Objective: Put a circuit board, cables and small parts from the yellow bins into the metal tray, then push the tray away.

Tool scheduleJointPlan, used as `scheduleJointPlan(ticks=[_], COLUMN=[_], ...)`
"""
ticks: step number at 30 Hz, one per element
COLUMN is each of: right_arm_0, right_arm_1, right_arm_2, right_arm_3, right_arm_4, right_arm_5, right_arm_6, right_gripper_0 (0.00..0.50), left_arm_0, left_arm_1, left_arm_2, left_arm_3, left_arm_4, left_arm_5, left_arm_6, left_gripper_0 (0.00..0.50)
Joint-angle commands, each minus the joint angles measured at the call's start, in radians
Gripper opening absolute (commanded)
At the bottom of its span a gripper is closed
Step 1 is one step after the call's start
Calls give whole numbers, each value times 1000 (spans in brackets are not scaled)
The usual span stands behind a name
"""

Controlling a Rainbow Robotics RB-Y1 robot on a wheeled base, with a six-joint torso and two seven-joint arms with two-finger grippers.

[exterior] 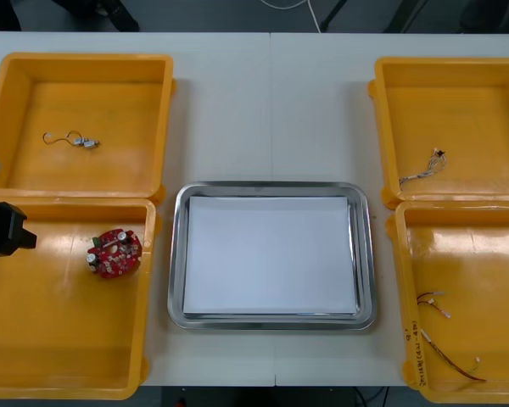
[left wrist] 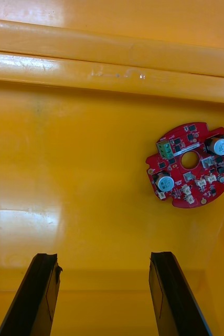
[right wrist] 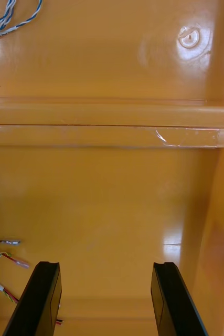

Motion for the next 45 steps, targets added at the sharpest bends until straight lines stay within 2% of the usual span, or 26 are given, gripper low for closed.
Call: scheduleJointPlan(ticks=[1,18,24,30,37,45], right_arm_0=[-13,154,262,341,354,367], right_arm_1=[-20,-29,-28,-28,-28,-28], right_arm_2=[14,13,21,45,162,192], right_arm_3=[-17,-190,-215,-216,-215,-215], right_arm_4=[-18,-64,-90,-164,-147,-127], right_arm_5=[-29,-52,-164,-285,-383,-392], right_arm_6=[-31,-39,-45,-48,-42,-37], right_gripper_0=[500,500,500,500,500,500], left_arm_0=[-10,-24,-24,-24,-24,-22], left_arm_1=[-10,-53,-69,-88,-107,-127], left_arm_2=[-9,-83,-149,-198,-230,-261], left_arm_3=[-11,-26,-26,-26,-25,-20], left_arm_4=[9,-31,-114,-173,-201,-249], left_arm_5=[5,5,5,5,-18,-74], left_arm_6=[-67,1,24,44,67,79], left_gripper_0=[500,500,500,500,500,500])
